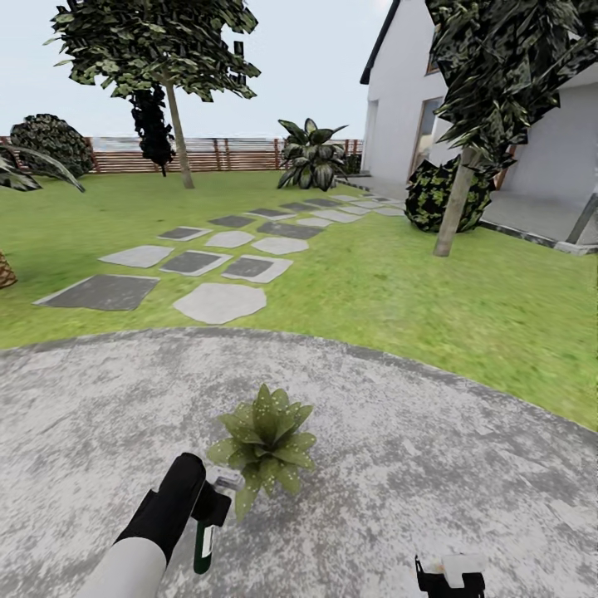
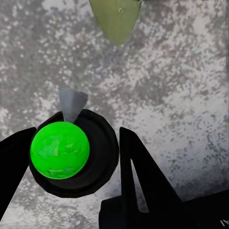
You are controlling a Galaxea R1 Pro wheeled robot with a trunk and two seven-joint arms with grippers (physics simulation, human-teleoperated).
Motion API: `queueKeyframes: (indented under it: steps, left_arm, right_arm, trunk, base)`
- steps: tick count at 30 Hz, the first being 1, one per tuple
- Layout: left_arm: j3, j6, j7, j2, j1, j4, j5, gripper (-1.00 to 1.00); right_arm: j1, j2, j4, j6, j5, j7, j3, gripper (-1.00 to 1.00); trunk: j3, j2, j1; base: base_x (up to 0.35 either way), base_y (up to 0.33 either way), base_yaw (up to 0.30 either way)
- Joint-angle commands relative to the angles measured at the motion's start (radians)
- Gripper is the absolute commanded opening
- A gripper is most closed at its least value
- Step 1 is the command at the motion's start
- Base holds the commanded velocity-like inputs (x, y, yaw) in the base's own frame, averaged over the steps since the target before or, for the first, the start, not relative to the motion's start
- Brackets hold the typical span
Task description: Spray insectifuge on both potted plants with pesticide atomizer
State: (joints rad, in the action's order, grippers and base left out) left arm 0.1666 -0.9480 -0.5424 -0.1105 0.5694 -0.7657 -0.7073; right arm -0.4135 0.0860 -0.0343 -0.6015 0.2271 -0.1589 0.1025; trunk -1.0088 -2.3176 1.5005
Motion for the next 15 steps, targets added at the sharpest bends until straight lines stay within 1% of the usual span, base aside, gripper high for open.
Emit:
queueKeyframes:
  steps: [1,5,7,11,15]
  left_arm:
    - [0.006,-0.002,-0.01,-0.001,0.001,-0.001,-0.011,-1.0]
    - [0.007,0.001,-0.009,-0.006,0.004,-0.002,-0.01,-1.0]
    - [0.007,-0.001,-0.008,-0.006,0.007,-0.002,-0.011,-1.0]
    - [0.008,-0.002,-0.007,-0.006,0.007,-0.001,-0.01,-1.0]
    - [0.008,0.0,-0.007,-0.006,0.007,-0.001,-0.009,-1.0]
  right_arm:
    - [-0.001,0.0,0.001,-0.003,0.011,-0.004,0.008,1.0]
    - [-0.001,0.0,0.001,-0.003,0.011,-0.004,0.008,1.0]
    - [-0.001,0.0,0.001,-0.003,0.011,-0.004,0.008,1.0]
    - [-0.001,0.0,0.001,-0.003,0.011,-0.004,0.008,1.0]
    - [-0.001,0.0,0.001,-0.003,0.011,-0.004,0.008,1.0]
  trunk:
    - [-0.001,0.0,0.0]
    - [-0.001,0.0,0.0]
    - [-0.001,0.0,0.0]
    - [-0.001,0.0,0.0]
    - [0.0,0.0,0.0]
  base:
    - [-0.005,0.005,-0.029]
    - [-0.023,0.002,-0.002]
    - [-0.236,0.113,0.0]
    - [-0.277,0.203,-0.007]
    - [-0.262,0.239,-0.188]
